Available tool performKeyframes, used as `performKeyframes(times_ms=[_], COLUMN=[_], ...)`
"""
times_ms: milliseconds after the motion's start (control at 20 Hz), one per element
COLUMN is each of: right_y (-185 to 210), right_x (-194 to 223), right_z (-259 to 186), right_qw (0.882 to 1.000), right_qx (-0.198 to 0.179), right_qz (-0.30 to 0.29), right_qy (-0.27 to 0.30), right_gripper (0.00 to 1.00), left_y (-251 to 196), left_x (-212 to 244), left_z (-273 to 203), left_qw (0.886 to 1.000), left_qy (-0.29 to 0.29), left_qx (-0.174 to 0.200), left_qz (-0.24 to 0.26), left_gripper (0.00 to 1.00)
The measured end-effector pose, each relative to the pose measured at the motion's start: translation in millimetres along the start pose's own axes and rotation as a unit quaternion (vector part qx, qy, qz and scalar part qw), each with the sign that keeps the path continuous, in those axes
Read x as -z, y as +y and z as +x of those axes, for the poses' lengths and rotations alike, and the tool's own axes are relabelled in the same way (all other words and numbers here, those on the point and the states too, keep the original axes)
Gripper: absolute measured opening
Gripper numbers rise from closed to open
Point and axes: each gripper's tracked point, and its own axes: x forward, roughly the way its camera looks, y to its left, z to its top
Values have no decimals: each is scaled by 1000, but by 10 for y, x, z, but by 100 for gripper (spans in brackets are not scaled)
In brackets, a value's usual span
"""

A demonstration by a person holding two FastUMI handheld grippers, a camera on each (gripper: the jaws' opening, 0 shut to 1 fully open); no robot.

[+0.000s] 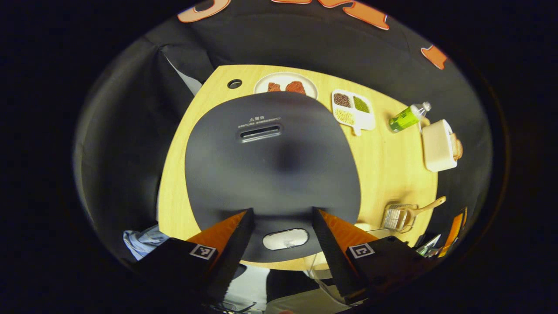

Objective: Close the left gripper, press the button to open the rice cooker; take a wooden spoon from the chopstick holder with the right hand, scoop a spoonful of rice and pour it into the rice cooker, then put the wooden spoon back into the chopstick holder.

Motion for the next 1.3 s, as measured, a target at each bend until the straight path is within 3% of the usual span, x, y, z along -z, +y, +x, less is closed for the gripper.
performKeyframes(times_ms=[50, 100, 250, 350, 400, 650, 700, 800, 900, 1050, 1300], right_y=[13, 16, 103, 204, 253, 533, 591, 737, 863, 1020, 1211], right_x=[5, 11, 6, -43, -80, -375, -439, -573, -708, -889, -1130], right_z=[3, -7, 12, 16, 15, 6, 13, -3, -44, -140, -322], right_qw=[1000, 1000, 1000, 1000, 1000, 998, 998, 996, 994, 990, 983], right_qx=[0, 0, -7, -16, -21, -42, -46, -55, -63, -72, -88], right_qz=[-1, -1, -3, -2, -5, -21, -23, -28, -36, -46, -54], right_qy=[1, 2, 1, -1, -5, -36, -43, -59, -80, -112, -150], right_gripper=[89, 89, 89, 89, 89, 89, 89, 89, 88, 89, 88], left_y=[-13, -12, -30, -25, -30, -11, -24, -77, -42, -85, -57], left_x=[-4, -12, -42, -34, -56, -45, -17, 54, 15, -36, -99], left_z=[20, 22, 5, 0, -25, -55, -74, -158, -375, -860, -1820], left_qw=[1000, 1000, 1000, 998, 996, 974, 969, 961, 944, 915, 844], left_qy=[-2, -3, -21, -53, -78, -223, -242, -273, -324, -399, -531], left_qx=[-3, -3, -8, -13, -15, -38, -42, -44, -53, -49, -69], left_qz=[9, -2, -22, -23, -29, -34, -34, -31, -27, -26, 8], left_gripper=[88, 91, 88, 96, 93, 89, 93, 89, 93, 89, 92])
